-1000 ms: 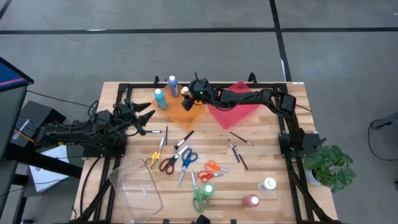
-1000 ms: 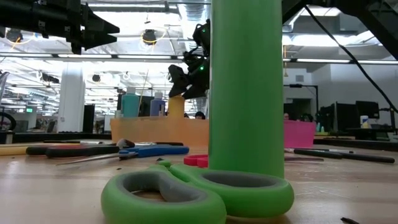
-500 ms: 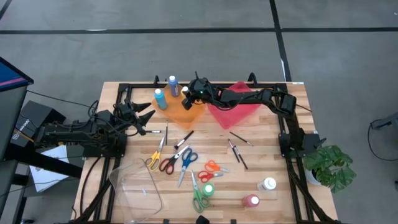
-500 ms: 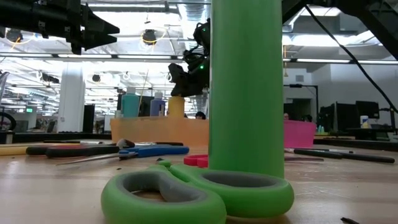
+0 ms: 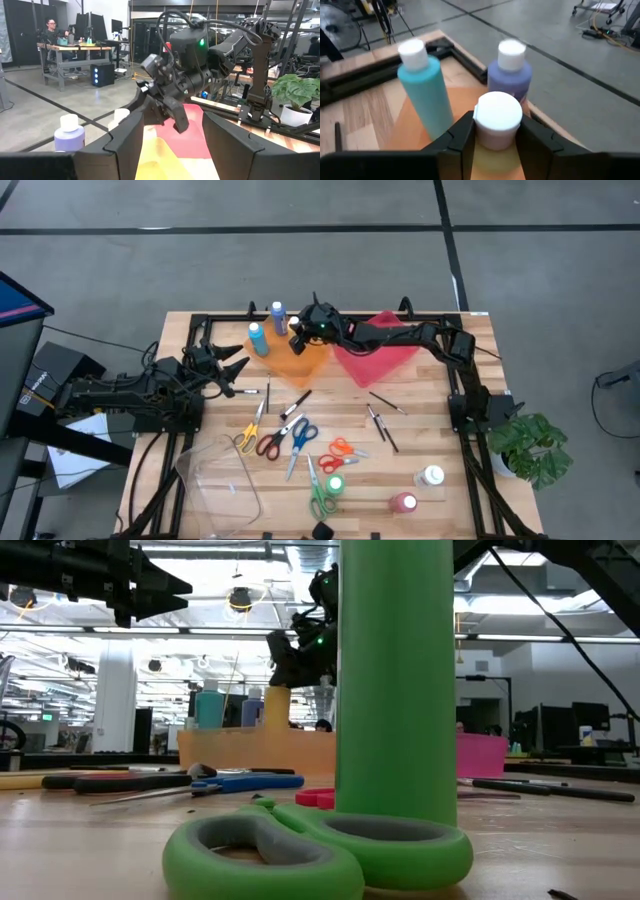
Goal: Pick & Place Paint Supplies
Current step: Put the yellow paint bottle into the orange bin
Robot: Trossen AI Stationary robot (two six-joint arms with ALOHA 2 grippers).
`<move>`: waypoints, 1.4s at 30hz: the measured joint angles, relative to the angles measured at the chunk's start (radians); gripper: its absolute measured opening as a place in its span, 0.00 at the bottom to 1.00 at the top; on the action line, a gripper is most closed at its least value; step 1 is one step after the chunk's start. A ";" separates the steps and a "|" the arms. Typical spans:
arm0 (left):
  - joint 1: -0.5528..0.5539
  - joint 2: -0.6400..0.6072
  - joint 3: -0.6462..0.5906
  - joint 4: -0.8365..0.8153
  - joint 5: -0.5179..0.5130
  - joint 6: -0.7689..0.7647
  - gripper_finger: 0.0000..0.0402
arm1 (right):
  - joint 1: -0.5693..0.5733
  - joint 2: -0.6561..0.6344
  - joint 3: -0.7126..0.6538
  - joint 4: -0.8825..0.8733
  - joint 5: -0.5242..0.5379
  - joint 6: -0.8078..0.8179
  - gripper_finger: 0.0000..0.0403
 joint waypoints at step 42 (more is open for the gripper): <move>0.000 0.001 0.000 -0.003 0.000 0.000 0.50 | -0.037 0.056 0.010 0.066 0.024 -0.060 0.30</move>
